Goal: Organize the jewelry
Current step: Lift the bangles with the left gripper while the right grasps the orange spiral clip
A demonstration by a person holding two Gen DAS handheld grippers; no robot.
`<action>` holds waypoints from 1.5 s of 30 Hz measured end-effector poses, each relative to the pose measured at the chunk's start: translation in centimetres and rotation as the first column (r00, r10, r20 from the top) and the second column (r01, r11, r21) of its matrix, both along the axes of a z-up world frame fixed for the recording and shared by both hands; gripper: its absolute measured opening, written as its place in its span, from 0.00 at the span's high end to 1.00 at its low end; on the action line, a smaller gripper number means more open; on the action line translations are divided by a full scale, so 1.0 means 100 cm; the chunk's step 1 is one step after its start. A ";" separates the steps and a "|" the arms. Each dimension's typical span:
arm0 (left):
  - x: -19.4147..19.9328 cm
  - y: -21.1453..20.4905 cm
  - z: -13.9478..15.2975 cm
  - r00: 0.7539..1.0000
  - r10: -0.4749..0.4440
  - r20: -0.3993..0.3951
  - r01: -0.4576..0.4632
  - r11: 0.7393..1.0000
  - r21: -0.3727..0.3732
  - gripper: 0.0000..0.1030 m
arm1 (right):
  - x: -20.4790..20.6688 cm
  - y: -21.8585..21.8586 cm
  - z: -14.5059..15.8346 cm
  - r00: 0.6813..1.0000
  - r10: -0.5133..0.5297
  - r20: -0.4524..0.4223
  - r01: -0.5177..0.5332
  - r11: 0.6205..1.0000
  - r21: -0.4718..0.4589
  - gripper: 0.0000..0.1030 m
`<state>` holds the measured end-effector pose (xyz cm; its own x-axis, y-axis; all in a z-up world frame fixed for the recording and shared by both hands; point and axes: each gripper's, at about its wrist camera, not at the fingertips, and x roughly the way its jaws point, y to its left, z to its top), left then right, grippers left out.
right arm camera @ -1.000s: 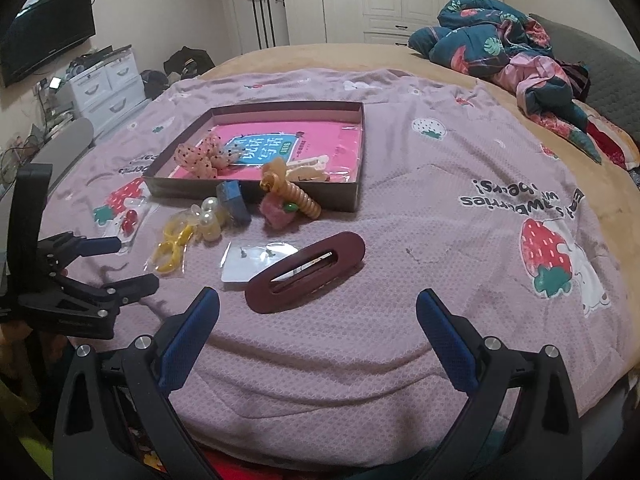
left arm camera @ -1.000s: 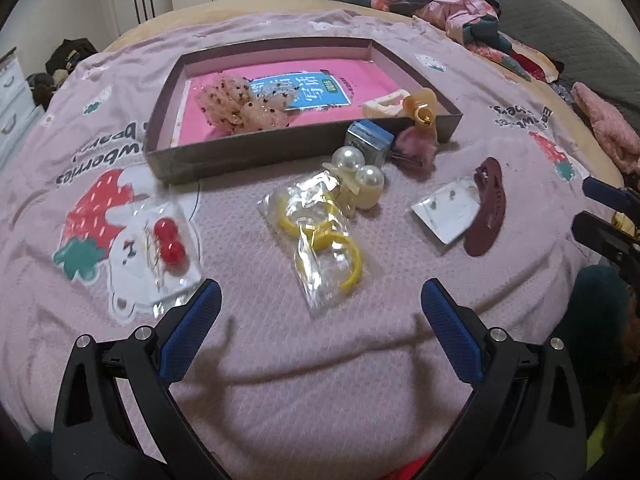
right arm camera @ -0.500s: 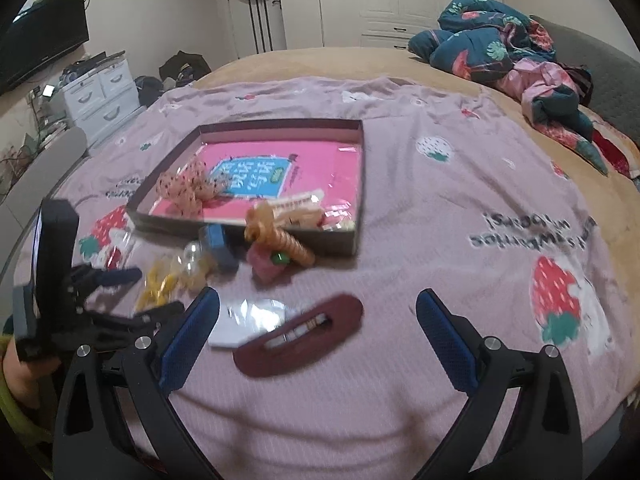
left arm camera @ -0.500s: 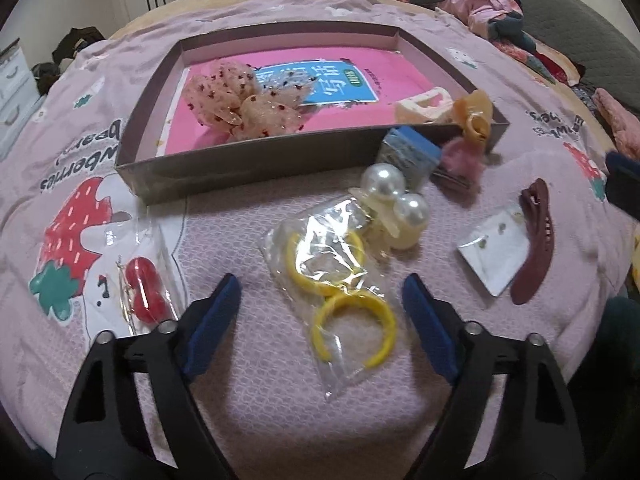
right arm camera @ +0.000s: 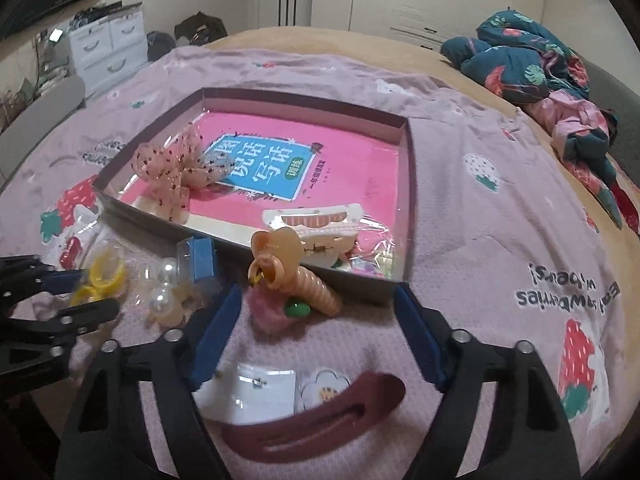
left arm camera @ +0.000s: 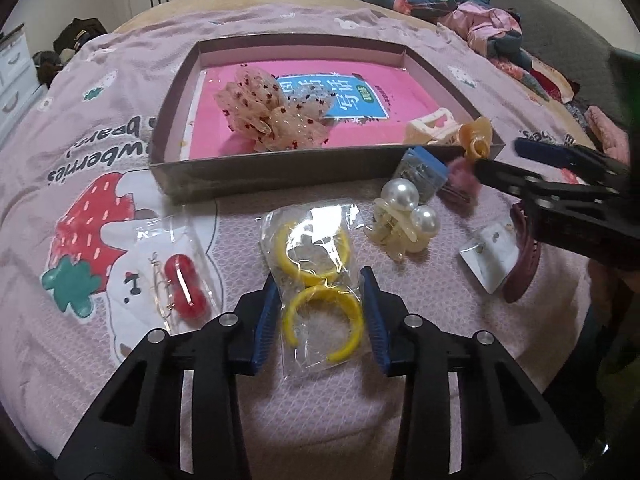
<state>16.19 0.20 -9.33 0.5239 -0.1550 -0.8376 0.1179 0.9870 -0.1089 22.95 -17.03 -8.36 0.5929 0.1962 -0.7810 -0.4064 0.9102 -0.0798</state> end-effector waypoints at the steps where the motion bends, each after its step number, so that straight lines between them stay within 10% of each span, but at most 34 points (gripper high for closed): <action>1: -0.001 0.001 0.002 1.000 -0.002 0.003 0.002 1.000 -0.004 0.70 | 0.002 0.003 -0.001 1.000 0.003 0.004 -0.003 1.000 -0.007 0.36; 7: -0.008 0.003 0.009 1.000 -0.010 0.019 0.010 1.000 -0.005 0.71 | 0.002 0.015 -0.001 0.999 0.045 0.007 -0.046 0.998 0.031 0.73; 19: -0.025 -0.005 0.032 0.997 -0.053 0.057 0.054 0.998 -0.015 0.71 | -0.038 -0.038 0.036 0.999 -0.033 0.006 0.031 0.974 0.225 0.75; 45: -0.022 -0.068 0.108 0.960 -0.196 0.197 0.200 0.980 0.001 0.71 | -0.097 -0.119 0.117 0.980 -0.161 0.113 0.121 0.947 0.298 0.74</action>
<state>14.02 -6.64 1.43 0.6343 -0.2870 -0.7179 0.3319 0.9397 -0.0824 13.24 -28.97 3.32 0.7263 0.3079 -0.6146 -0.2762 0.9494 0.1493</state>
